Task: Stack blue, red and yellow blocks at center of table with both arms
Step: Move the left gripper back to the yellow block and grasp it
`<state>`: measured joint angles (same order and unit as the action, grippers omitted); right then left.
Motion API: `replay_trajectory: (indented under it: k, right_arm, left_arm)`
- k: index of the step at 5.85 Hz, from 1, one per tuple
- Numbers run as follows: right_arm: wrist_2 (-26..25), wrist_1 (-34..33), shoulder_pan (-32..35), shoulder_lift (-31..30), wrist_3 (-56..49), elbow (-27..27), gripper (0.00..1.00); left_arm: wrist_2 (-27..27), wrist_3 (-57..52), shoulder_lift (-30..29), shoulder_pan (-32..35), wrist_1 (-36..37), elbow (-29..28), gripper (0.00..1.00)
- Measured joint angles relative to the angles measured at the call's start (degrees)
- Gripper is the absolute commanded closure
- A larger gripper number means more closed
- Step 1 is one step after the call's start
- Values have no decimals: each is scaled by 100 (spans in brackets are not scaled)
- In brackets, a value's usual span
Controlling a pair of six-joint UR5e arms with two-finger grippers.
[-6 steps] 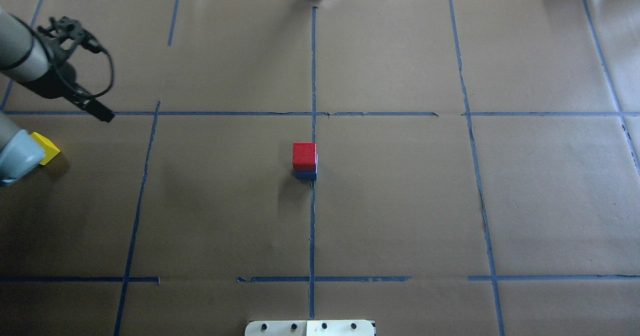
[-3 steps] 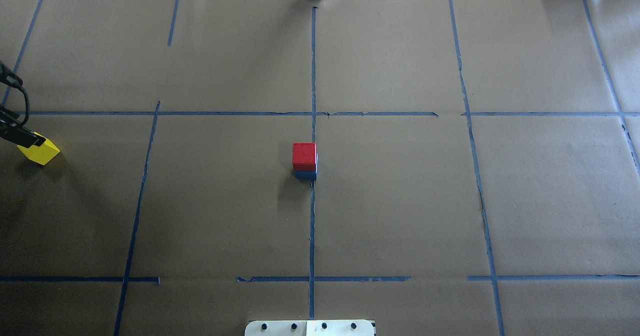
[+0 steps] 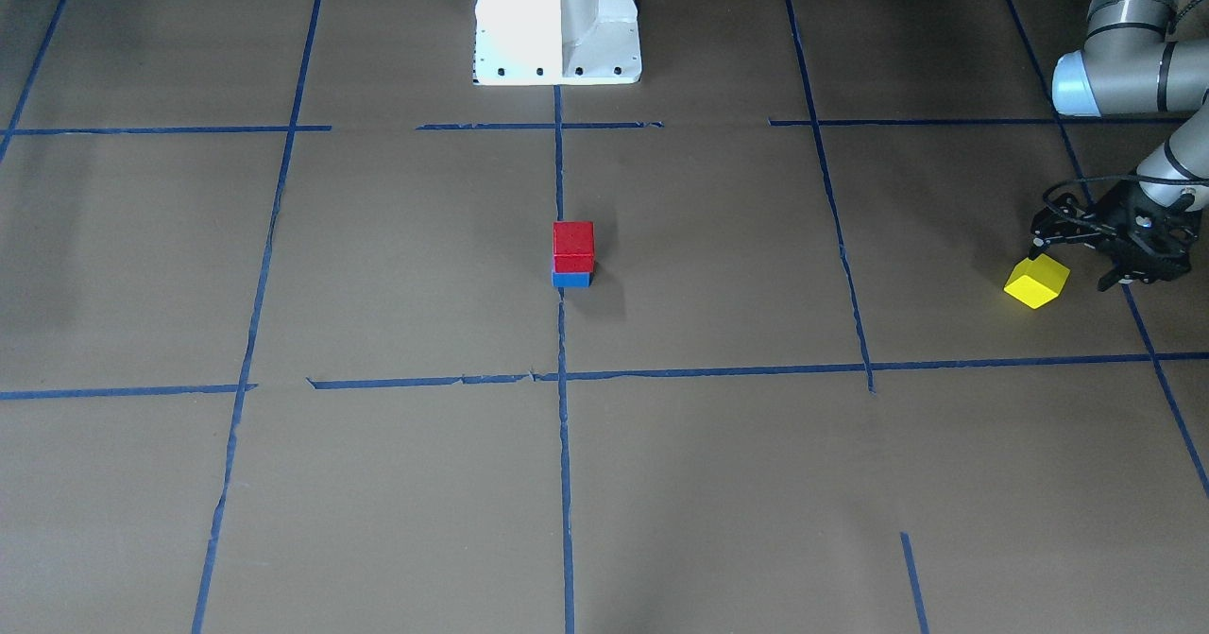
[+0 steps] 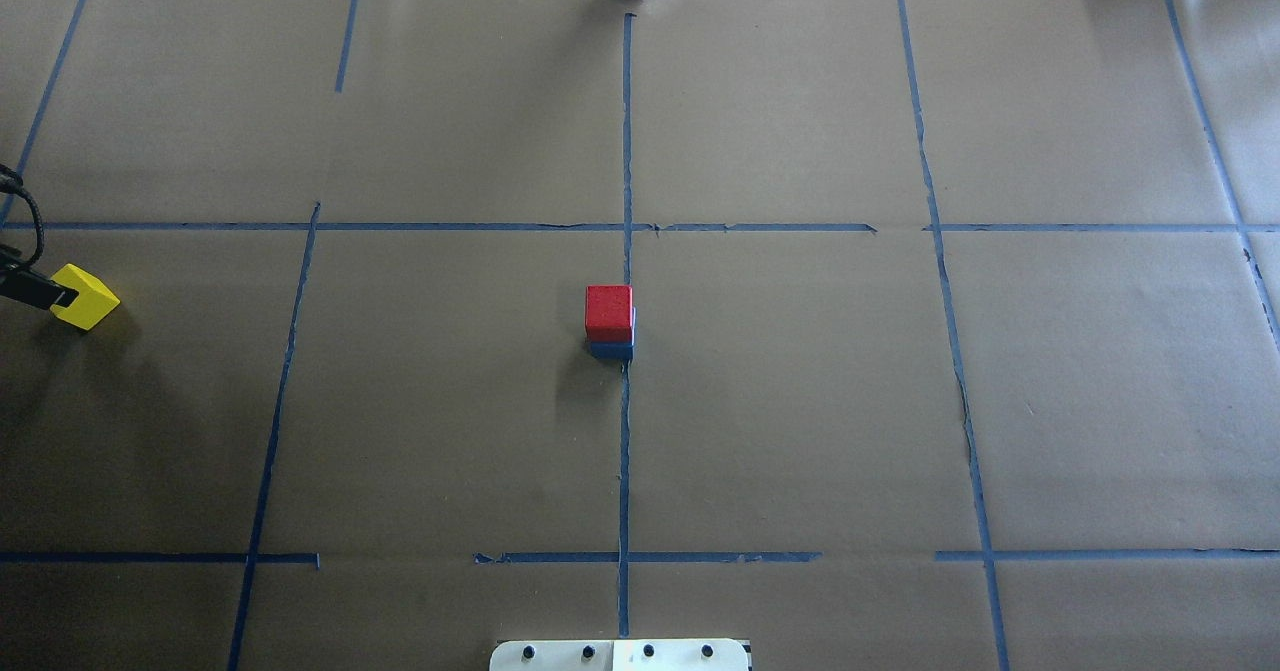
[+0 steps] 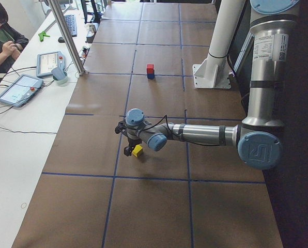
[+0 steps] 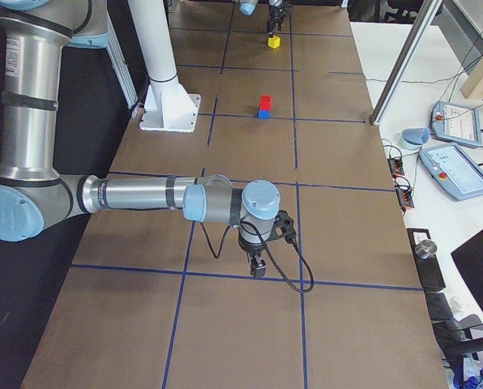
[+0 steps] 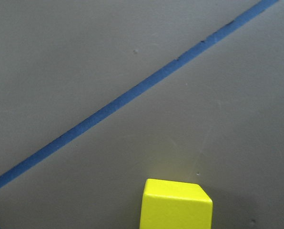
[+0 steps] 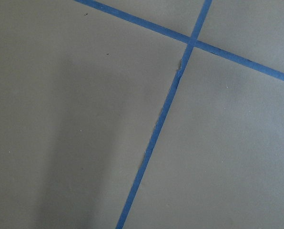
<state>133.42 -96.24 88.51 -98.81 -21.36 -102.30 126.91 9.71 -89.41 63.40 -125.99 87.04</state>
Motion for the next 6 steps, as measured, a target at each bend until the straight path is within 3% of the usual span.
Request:
replay_trajectory:
  k: [3,4,5,6]
  right_arm:
    - [0,0,0,-6,0,6,0]
    - [0,0,0,-6,0,8,0]
    - [0,0,0,-6,0,9,0]
    - [0,0,0,-10,0,9,0]
  left_arm:
    - [-15,224,-47,-209,-5,-109,0]
    - [-23,225,-68,-337,-4,-164,24]
    - [-31,222,-83,-444,-7,-196,78]
    - [-37,220,-156,-525,-3,-220,92]
